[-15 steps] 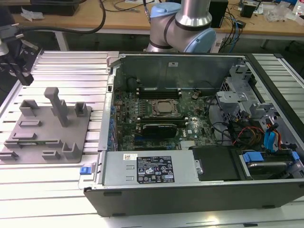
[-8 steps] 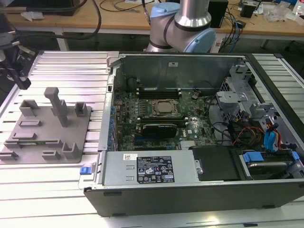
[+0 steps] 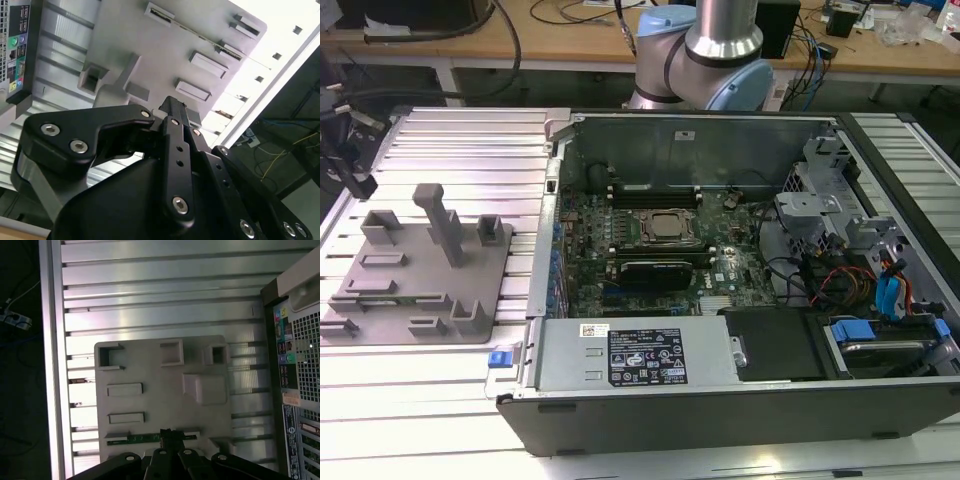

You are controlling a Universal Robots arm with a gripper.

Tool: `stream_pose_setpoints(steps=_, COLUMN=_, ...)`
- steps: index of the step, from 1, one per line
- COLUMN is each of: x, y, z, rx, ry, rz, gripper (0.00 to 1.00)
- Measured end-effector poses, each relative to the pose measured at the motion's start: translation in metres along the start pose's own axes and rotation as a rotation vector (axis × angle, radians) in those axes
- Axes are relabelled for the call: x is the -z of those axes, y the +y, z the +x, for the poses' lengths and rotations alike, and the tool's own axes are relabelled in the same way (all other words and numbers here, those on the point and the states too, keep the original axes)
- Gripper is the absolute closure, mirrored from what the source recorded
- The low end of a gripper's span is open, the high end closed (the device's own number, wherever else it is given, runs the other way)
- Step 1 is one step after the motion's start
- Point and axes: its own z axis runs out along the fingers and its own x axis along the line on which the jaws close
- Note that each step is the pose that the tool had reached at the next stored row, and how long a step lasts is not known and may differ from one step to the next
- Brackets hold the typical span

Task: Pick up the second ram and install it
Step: 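Reach for the second ram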

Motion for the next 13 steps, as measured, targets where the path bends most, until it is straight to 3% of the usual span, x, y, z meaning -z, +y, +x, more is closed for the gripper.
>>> stream_pose_setpoints(steps=6, x=-0.0163, y=-0.0137, z=0.0046, rx=0.0, ry=0.0021, rz=0.0001, gripper=0.92)
stream_pose_setpoints(steps=10, x=-0.0229, y=-0.0196, z=0.0054, rx=0.0, ry=0.0037, rz=0.0002, gripper=0.92)
stream_pose_setpoints(steps=13, x=-0.0236, y=-0.0198, z=0.0053, rx=0.0, ry=0.0037, rz=0.0002, gripper=0.92)
